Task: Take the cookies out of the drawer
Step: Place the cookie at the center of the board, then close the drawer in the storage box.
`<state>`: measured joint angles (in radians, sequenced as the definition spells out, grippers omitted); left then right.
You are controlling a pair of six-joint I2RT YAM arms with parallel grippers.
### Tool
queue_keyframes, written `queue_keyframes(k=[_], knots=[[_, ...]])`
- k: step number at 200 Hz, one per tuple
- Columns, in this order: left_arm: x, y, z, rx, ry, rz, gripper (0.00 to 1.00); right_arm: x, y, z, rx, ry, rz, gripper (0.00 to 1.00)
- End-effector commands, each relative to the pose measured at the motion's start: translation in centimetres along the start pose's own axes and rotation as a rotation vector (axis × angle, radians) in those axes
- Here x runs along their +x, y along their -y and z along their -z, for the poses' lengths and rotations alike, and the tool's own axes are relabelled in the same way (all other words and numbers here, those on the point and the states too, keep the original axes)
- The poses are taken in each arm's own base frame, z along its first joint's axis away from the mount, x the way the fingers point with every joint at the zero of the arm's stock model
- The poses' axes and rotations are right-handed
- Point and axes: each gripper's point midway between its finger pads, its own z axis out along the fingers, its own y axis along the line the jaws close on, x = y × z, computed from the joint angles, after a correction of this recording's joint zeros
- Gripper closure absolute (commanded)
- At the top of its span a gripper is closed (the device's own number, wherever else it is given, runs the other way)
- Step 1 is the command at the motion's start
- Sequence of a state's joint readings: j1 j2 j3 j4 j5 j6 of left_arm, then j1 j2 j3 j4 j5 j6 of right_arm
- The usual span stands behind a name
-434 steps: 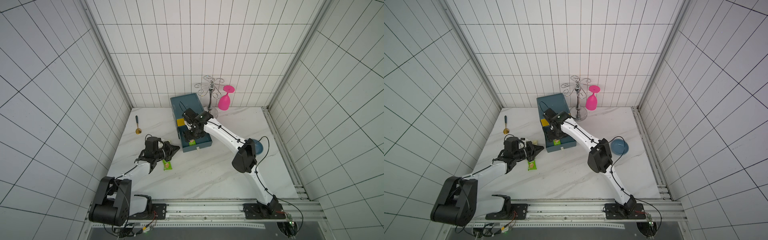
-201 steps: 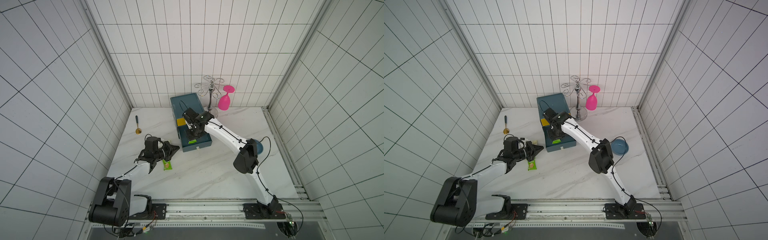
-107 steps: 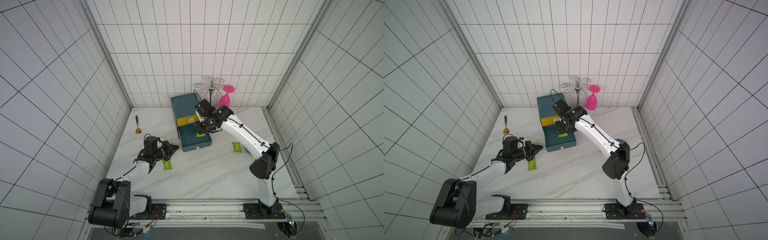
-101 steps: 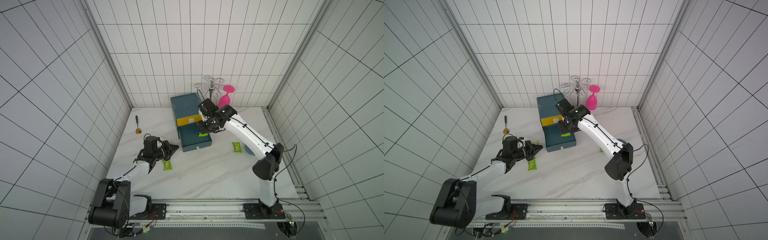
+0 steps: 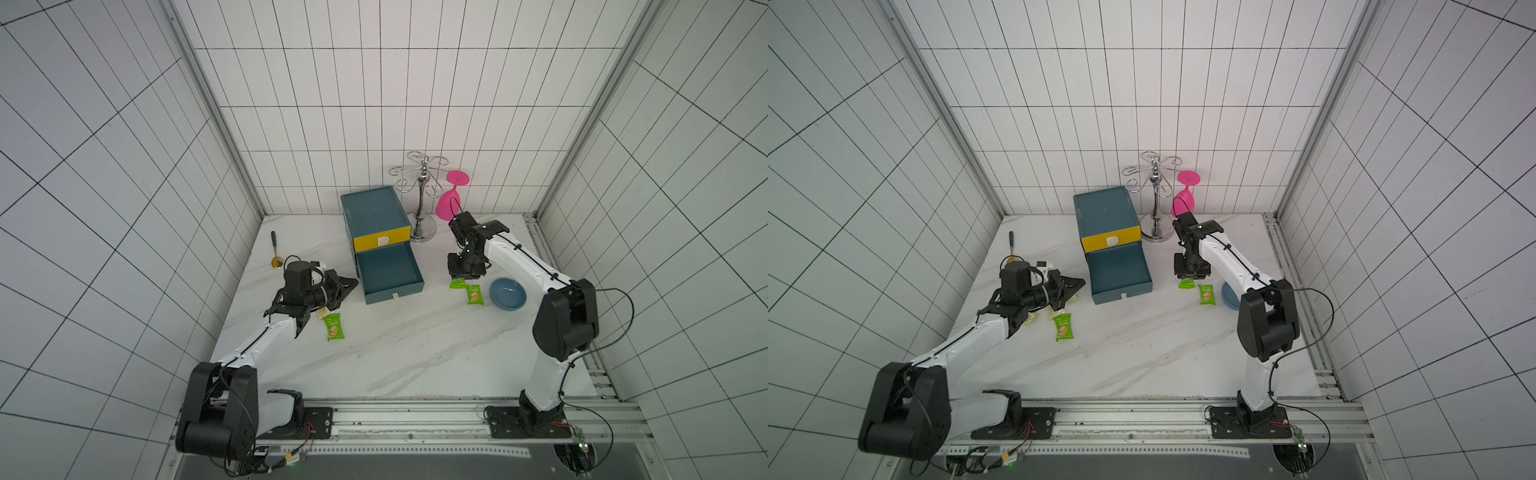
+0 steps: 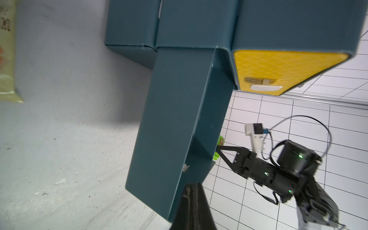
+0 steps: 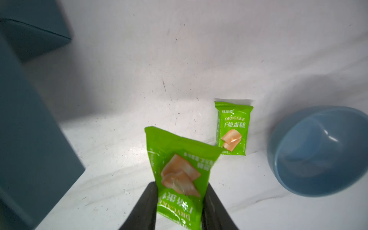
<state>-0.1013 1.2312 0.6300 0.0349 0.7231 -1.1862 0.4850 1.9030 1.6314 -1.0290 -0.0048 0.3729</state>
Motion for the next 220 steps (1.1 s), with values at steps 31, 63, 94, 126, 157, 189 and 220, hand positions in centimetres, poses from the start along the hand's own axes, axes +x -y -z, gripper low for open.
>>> queue_keyframes(k=[31, 63, 94, 126, 157, 189, 220], knots=[[-0.6, 6.5, 4.0, 0.072, 0.080, -0.167, 0.93, -2.0, 0.4, -1.7, -0.052, 0.018, -0.046, 0.44], [-1.6, 13.8, 6.6, 0.157, 0.160, -0.306, 0.74, -1.5, -0.7, 2.1, -0.163, 0.103, -0.078, 0.34], [-3.6, 19.3, 6.5, 0.170, 0.208, -0.462, 0.63, 1.4, -3.7, 5.7, -0.427, 0.210, -0.183, 0.39], [-4.6, 22.2, 2.8, 0.139, 0.132, -0.597, 0.59, 5.1, -8.4, 6.7, -0.684, 0.306, -0.264, 0.95], [-6.5, 21.2, -1.1, 0.003, 0.113, -0.683, 0.59, 6.8, -12.7, 5.7, -0.844, 0.368, -0.312, 1.00], [-9.2, 20.3, -3.2, -0.094, 0.143, -0.716, 0.60, 6.8, -14.1, 4.9, -0.884, 0.431, -0.352, 1.00], [-10.1, 18.6, -5.5, -0.174, 0.115, -0.735, 0.62, 6.1, -13.9, 3.4, -0.852, 0.457, -0.398, 1.00]])
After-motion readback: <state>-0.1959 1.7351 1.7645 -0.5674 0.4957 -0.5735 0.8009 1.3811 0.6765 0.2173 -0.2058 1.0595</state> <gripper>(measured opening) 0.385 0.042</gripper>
